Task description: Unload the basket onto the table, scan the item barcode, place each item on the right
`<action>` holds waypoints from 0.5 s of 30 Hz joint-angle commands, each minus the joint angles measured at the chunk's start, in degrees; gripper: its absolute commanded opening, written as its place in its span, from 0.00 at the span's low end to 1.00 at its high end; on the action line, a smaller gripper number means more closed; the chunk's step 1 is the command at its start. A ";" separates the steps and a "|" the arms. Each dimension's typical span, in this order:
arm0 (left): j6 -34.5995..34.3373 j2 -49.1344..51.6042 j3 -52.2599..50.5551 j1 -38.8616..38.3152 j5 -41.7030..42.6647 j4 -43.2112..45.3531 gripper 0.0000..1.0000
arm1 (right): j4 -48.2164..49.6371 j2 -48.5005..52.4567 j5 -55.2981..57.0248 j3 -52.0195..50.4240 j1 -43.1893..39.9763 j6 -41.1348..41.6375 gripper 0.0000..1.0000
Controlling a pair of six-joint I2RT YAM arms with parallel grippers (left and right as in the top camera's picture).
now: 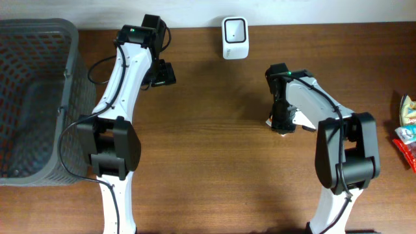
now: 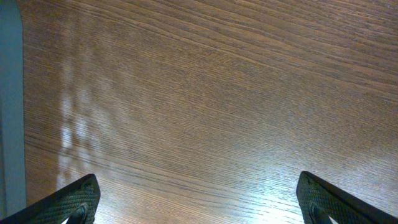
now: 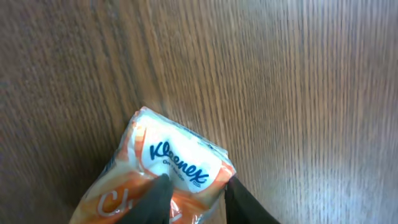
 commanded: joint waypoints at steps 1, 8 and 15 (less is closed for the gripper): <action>-0.68 -0.02 -0.13 0.35 0.22 -0.07 0.99 | -0.59 0.85 10.29 -1.75 -1.25 -13.07 0.29; -0.68 0.00 -0.13 0.31 0.22 -0.07 0.99 | 7.98 0.85 15.19 11.32 -5.31 -73.61 0.17; -0.68 0.00 -0.13 0.31 0.22 -0.07 0.99 | -11.85 0.87 -0.55 19.32 -5.86 -76.48 0.99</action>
